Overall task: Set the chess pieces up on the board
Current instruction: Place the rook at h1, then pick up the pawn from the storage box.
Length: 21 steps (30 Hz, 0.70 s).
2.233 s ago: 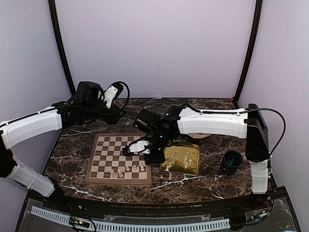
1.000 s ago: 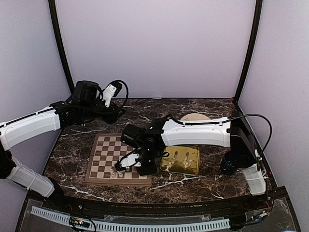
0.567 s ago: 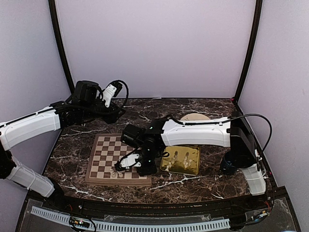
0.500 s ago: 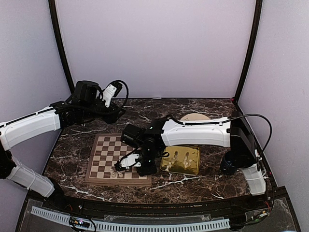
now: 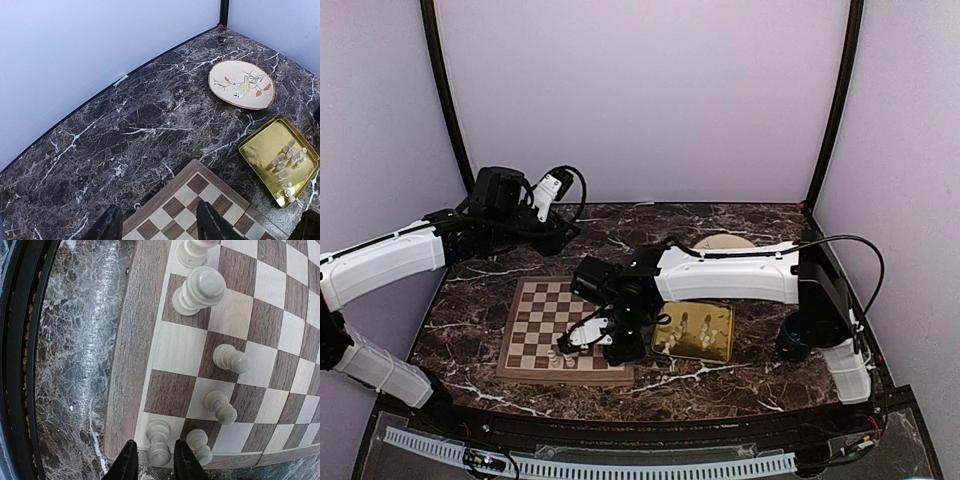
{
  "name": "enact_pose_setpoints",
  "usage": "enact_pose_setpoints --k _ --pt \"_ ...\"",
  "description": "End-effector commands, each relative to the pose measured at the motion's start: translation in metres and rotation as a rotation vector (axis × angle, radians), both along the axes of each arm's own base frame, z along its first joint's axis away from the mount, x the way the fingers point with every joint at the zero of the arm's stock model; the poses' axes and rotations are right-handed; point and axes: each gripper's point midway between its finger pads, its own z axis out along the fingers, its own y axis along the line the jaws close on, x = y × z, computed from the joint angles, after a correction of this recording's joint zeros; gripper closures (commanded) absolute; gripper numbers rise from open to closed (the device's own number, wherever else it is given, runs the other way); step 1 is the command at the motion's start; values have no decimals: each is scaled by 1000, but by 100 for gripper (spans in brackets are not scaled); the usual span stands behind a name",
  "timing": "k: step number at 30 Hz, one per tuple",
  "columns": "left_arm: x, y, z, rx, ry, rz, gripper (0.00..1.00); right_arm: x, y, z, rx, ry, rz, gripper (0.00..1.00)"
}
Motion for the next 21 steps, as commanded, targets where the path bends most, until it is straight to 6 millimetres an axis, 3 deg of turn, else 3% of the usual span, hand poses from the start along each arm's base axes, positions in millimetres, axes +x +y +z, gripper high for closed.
enact_pose_setpoints --k 1,5,10,15,21 --pt "-4 2 5 -4 -11 -9 47 4 -4 40 69 -61 1 71" --pt "-3 1 3 -1 -8 -7 47 18 -23 70 130 -82 -49 69" --pt "-2 0 -1 4 1 -9 47 44 -60 78 158 -101 -142 69" --pt "-1 -1 -6 10 14 -12 47 66 -94 60 116 -81 -223 71" --pt "-1 -2 -7 12 16 -13 47 62 -112 26 40 -56 -226 75"
